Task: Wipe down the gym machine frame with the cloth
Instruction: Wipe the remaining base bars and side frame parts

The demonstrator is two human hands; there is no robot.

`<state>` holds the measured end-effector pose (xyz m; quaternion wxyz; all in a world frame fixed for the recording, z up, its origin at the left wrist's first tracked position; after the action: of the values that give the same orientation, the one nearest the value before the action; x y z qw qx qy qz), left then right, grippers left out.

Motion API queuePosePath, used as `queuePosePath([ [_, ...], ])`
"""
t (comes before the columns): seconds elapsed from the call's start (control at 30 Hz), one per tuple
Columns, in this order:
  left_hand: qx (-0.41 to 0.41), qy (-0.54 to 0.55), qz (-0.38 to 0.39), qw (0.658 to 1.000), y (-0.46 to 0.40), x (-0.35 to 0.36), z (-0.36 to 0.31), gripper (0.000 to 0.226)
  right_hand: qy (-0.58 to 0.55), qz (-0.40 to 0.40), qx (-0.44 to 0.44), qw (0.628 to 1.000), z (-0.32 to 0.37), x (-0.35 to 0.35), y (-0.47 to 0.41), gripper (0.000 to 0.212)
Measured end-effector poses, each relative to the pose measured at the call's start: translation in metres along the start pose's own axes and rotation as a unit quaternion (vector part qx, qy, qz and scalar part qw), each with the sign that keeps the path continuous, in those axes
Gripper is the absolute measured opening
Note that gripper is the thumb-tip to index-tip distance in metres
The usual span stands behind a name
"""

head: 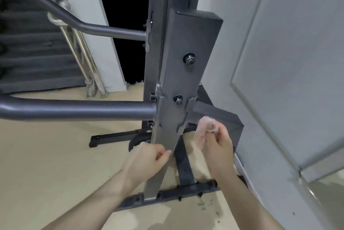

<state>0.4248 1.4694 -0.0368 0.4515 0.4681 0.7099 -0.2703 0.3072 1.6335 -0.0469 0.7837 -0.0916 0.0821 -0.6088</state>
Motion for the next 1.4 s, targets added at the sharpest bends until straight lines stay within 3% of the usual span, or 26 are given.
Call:
queuePosePath([
  [0.03,0.046,0.043,-0.076,0.995,0.006,-0.026,-0.018,0.036,0.063,-0.016,-0.048,0.997,0.017,-0.007,-0.008,0.017],
  [0.1,0.12,0.11,-0.235,0.958,0.015,-0.071,-0.045,0.016,0.145,0.053,-0.131,0.979,0.044,0.004,-0.025,0.03],
  [0.13,0.125,0.135,-0.282,0.941,0.015,-0.085,-0.052,0.021,0.161,0.113,-0.134,0.971,0.044,0.016,-0.029,0.039],
  [0.17,0.119,0.156,-0.306,0.932,0.01,-0.093,-0.055,0.041,0.184,0.162,-0.125,0.961,0.04,0.025,-0.03,0.046],
  [0.27,0.024,0.211,-0.251,0.945,-0.016,-0.1,-0.048,0.081,0.267,0.187,-0.131,0.936,0.028,0.027,-0.033,0.057],
  [0.37,-0.012,0.2,-0.167,0.965,-0.032,-0.092,-0.044,0.082,0.289,0.148,-0.1,0.94,0.023,0.011,-0.041,0.026],
  [0.4,-0.001,0.175,-0.162,0.971,-0.034,-0.092,-0.044,0.078,0.255,0.133,-0.085,0.954,0.031,0.011,-0.044,0.015],
  [0.47,0.025,0.137,-0.175,0.975,-0.037,-0.095,-0.046,0.071,0.218,0.1,-0.066,0.969,0.044,0.012,-0.049,0.023],
  [0.53,0.036,0.128,-0.193,0.972,-0.039,-0.099,-0.047,0.065,0.133,0.144,0.023,0.98,0.044,0.025,-0.042,0.021],
  [0.63,0.055,0.108,-0.212,0.97,-0.041,-0.102,-0.047,0.068,0.003,0.067,0.046,0.997,0.056,0.022,-0.044,0.024],
  [0.7,0.087,0.086,-0.224,0.967,-0.042,-0.103,-0.049,0.072,-0.031,-0.01,0.004,0.999,0.076,0.016,-0.057,0.028],
  [0.8,0.115,0.085,-0.236,0.961,-0.041,-0.102,-0.05,0.073,-0.099,0.015,-0.044,0.994,0.108,0.041,-0.058,0.032],
  [0.93,0.122,0.091,-0.245,0.957,-0.042,-0.101,-0.049,0.068,-0.126,-0.027,-0.044,0.991,0.136,0.056,-0.066,0.023],
  [1.03,0.121,0.093,-0.243,0.958,-0.045,-0.099,-0.047,0.067,-0.134,-0.033,-0.14,0.981,0.161,0.051,-0.084,0.028],
  [1.1,0.11,0.114,-0.233,0.959,-0.044,-0.098,-0.047,0.067,-0.088,-0.021,-0.172,0.981,0.161,0.051,-0.082,0.04],
  [1.27,0.077,0.147,-0.239,0.957,-0.042,-0.095,-0.052,0.063,0.013,0.015,-0.082,0.996,0.122,0.053,-0.06,0.032],
  [1.4,0.057,0.206,-0.281,0.936,-0.039,-0.11,-0.056,0.041,0.034,0.022,-0.22,0.975,0.154,0.045,-0.072,0.055],
])
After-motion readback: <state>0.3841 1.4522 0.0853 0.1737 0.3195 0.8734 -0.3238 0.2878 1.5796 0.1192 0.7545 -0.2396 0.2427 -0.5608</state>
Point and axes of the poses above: each hand's wrist, its own y-axis away from the middle knuckle, its own x-axis out of the palm, z = x × y, the point moved 6 cm from there along -y, towards the middle knuckle, and after that the axes turned 8 degrees about -x, right-handed, at the moved point
